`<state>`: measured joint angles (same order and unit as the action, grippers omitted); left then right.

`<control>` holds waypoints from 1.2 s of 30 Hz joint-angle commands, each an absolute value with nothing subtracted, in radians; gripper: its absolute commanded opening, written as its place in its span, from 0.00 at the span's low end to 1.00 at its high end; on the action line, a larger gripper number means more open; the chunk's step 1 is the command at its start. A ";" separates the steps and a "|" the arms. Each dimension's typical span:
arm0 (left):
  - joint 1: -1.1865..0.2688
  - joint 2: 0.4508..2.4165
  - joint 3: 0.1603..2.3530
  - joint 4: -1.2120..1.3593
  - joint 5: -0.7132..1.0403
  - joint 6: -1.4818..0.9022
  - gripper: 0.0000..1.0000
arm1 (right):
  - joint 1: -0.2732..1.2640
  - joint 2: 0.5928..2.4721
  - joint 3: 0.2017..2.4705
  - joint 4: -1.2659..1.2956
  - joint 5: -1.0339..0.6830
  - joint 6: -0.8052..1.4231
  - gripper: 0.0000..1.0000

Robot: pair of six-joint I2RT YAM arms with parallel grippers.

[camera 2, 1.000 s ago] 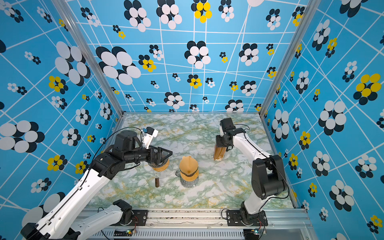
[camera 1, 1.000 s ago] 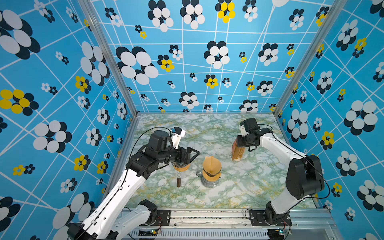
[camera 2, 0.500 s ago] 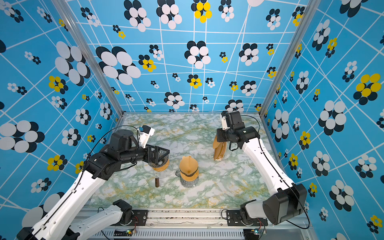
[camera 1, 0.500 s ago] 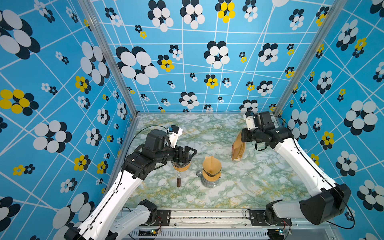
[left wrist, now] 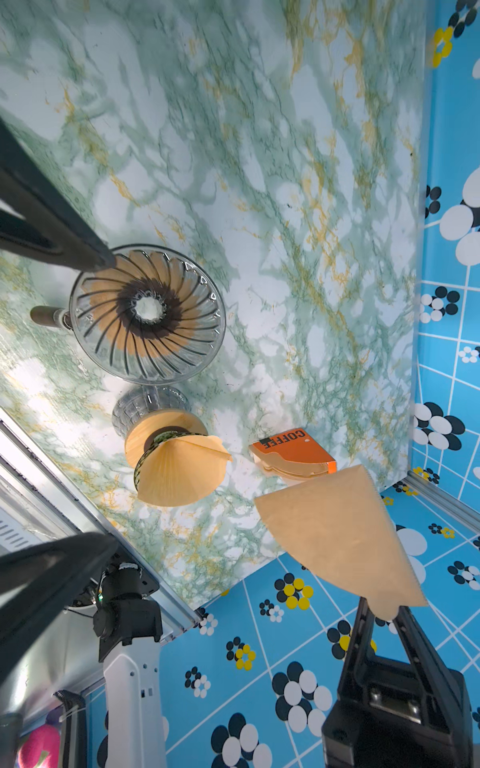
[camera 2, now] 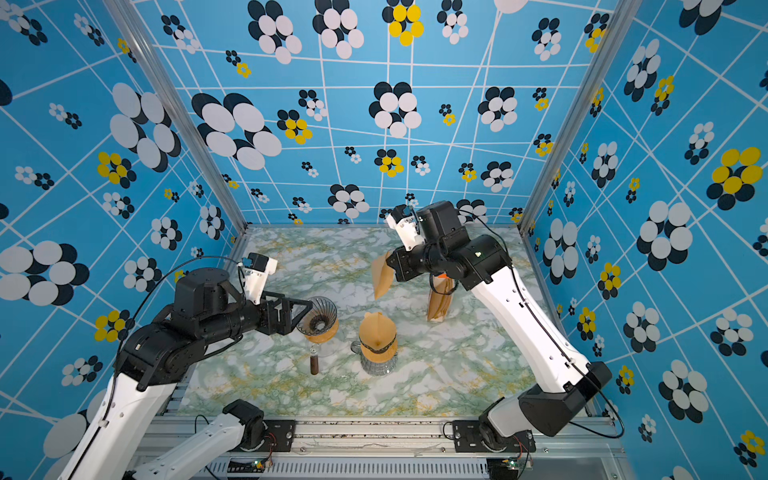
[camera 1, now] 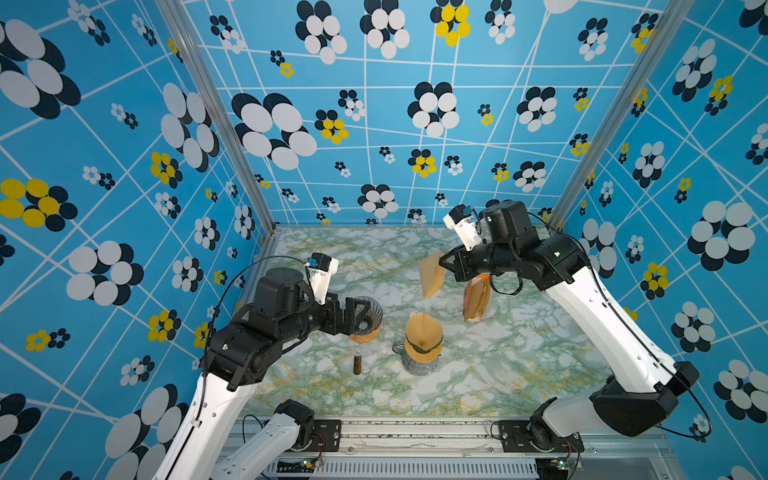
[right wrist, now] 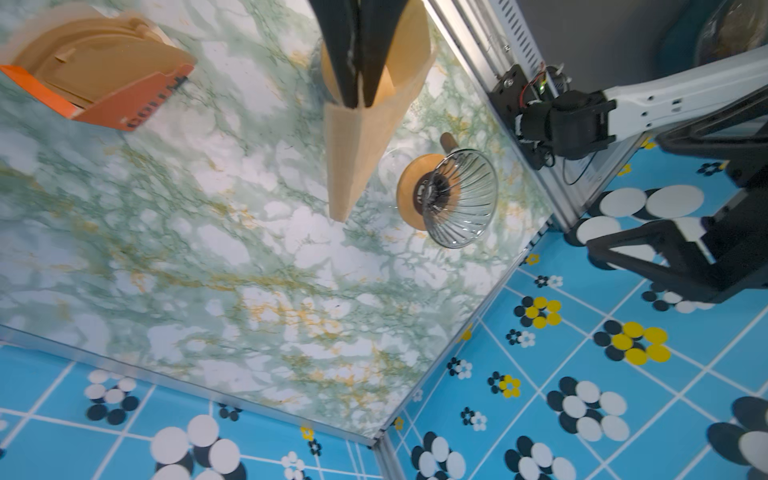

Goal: Place the coffee filter in the dripper
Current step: 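Pull the filter out with the right gripper and carry it toward the glass dripper, then carry the filter over the glass dripper while the left gripper holds the dripper rim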

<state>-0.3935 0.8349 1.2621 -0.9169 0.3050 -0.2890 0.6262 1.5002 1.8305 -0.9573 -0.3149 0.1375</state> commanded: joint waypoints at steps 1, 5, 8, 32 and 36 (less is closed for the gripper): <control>-0.370 0.815 1.290 -0.997 0.278 -0.263 0.99 | 0.668 1.556 1.887 -1.029 -0.466 0.115 0.04; -0.353 0.798 1.289 -1.012 0.286 -0.283 0.99 | 0.730 1.637 1.964 -1.074 -0.472 0.111 0.05; -0.347 0.789 1.284 -1.012 0.296 -0.294 0.99 | 0.772 1.713 2.037 -1.115 -0.465 0.112 0.05; -0.346 0.793 1.229 -1.026 0.301 -0.286 0.99 | 0.866 2.128 2.425 -1.269 -0.408 0.205 0.20; -0.345 0.805 1.223 -1.033 0.286 -0.283 0.99 | 0.867 2.123 2.427 -1.267 -0.390 0.211 0.31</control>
